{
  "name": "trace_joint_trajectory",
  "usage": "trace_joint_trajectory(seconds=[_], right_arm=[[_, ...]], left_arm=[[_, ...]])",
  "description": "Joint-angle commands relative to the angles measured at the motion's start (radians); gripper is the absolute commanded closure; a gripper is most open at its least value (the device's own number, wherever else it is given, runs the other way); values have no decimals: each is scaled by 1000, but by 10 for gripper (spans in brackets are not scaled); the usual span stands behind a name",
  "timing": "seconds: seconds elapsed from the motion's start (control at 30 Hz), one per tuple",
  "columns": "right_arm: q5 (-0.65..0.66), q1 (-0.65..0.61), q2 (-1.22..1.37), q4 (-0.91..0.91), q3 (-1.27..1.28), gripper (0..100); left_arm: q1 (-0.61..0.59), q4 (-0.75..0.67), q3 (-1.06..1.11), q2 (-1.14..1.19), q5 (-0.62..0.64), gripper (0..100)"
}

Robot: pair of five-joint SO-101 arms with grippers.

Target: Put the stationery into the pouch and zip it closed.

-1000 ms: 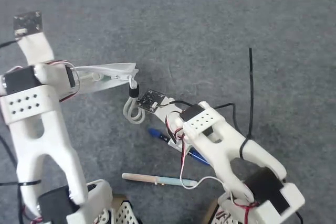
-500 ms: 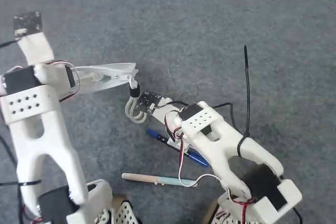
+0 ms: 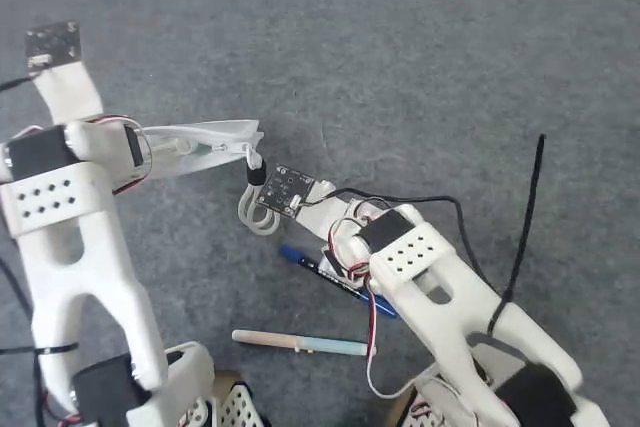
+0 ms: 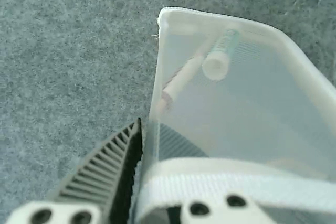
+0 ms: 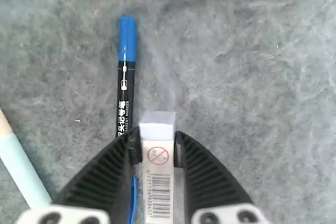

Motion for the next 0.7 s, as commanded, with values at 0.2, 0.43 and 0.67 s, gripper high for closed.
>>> trace_joint_trajectory(seconds=[0.2, 0.43, 0.67], right_arm=[[-143, -97, -74, -8, -32, 993], [-203, -117, -216, -58, -14, 993], [-236, -200, -294, -160, 58, 993]], left_arm=[[-29, -8, 31, 43, -12, 986], [-28, -8, 31, 43, -12, 986], [-28, -8, 31, 43, -12, 986]])
